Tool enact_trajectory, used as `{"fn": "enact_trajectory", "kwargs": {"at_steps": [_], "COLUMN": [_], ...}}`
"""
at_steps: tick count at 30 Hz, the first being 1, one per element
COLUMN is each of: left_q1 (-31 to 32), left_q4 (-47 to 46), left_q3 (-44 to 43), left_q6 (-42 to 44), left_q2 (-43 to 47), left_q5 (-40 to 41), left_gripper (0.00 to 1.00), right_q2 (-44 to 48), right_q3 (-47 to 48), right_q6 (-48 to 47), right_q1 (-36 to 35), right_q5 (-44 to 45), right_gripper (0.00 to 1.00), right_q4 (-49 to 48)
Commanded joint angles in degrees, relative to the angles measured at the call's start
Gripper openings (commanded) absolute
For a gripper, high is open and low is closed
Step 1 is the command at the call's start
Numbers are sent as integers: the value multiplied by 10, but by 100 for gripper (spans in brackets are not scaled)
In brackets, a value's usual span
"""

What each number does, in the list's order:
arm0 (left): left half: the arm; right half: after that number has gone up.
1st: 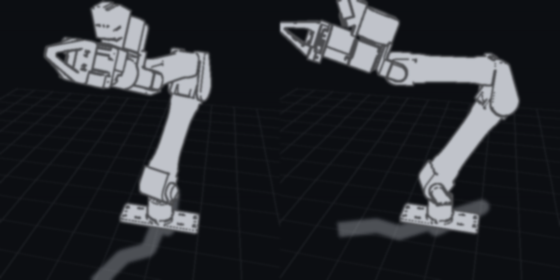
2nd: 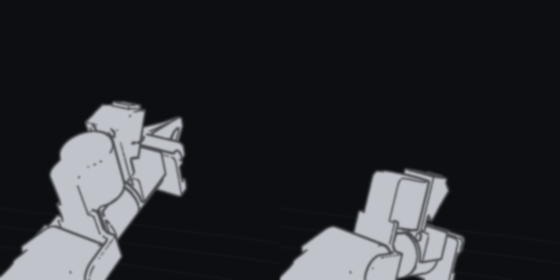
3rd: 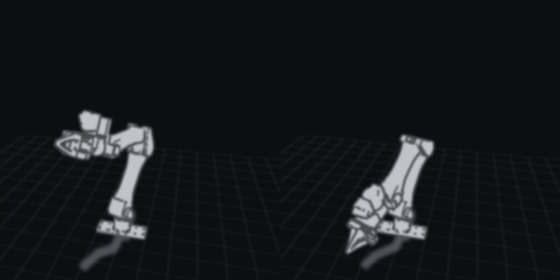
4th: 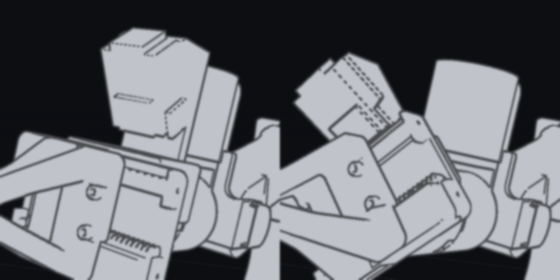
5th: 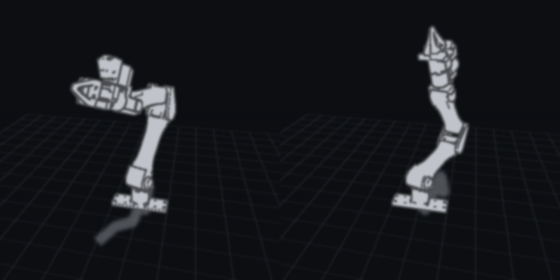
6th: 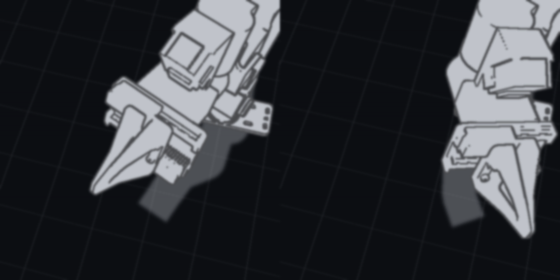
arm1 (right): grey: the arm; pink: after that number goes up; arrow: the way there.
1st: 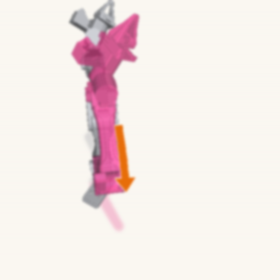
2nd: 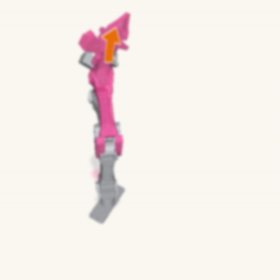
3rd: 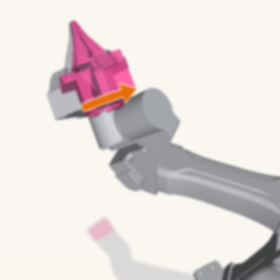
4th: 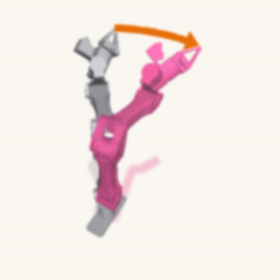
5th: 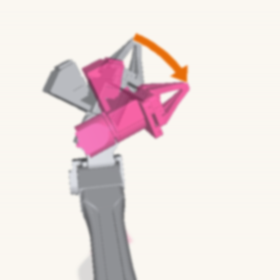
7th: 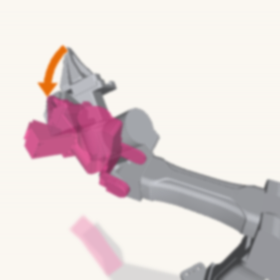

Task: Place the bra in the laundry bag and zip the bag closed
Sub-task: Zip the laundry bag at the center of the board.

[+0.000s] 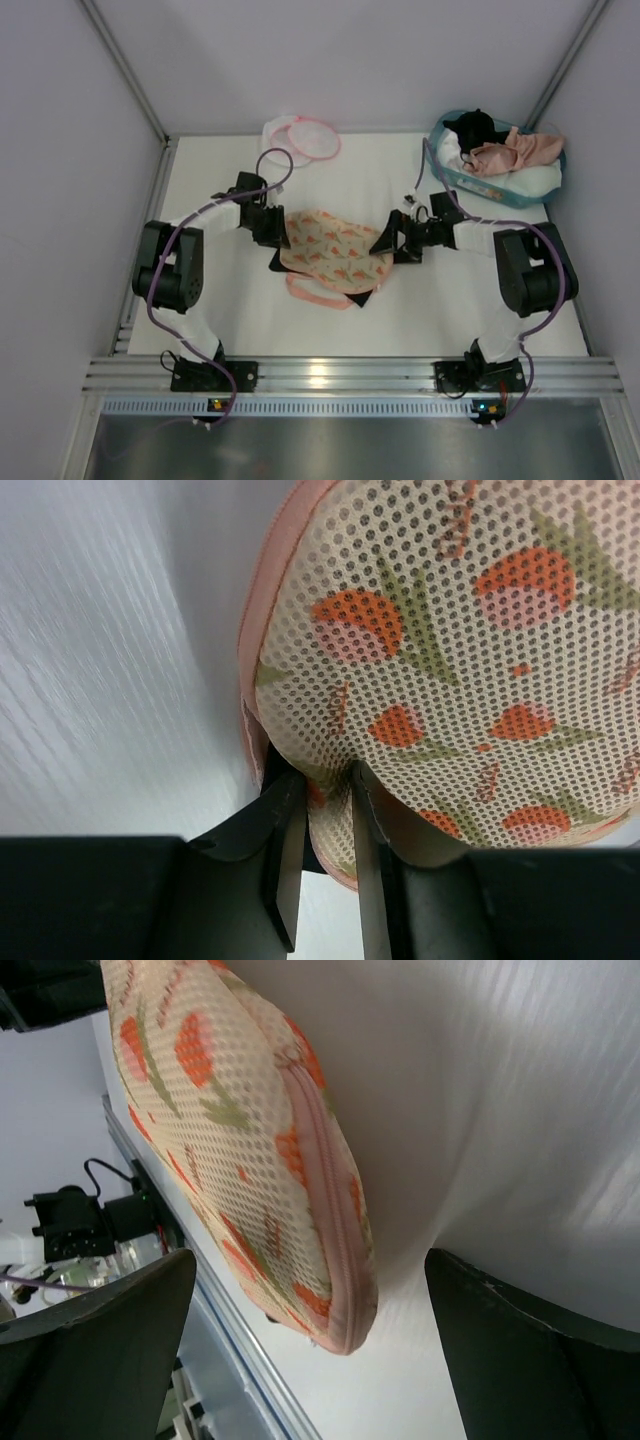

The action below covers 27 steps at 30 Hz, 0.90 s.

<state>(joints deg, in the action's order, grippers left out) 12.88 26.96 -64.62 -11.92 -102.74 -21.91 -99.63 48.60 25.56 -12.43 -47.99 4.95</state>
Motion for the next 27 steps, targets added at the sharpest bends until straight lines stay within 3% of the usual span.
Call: {"fn": "enact_trajectory", "kwargs": {"at_steps": [1, 9, 14, 18, 27], "left_q1": [-2, -3, -8, -22, -32], "left_q4": [-22, -41, -45, -51, -103], "left_q3": [29, 48, 49, 62, 130], "left_q6": [-47, -84, -100, -112, -166], "left_q2": [23, 7, -6, -1, 32], "left_q5": [-23, -62, -70, -71, -96], "left_gripper": [29, 32, 38, 38, 37], "right_q2": [38, 39, -14, 7, 89], "right_q3": [-41, -89, -63, -68, -133], "right_q6": [-17, -3, 23, -4, -17], "right_q1": [8, 5, 1, 0, 6], "right_q5": [-3, -23, -48, -54, -19], "right_gripper": [99, 99, 85, 99, 99], "right_q4": [-5, -75, -96, -55, -28]}}
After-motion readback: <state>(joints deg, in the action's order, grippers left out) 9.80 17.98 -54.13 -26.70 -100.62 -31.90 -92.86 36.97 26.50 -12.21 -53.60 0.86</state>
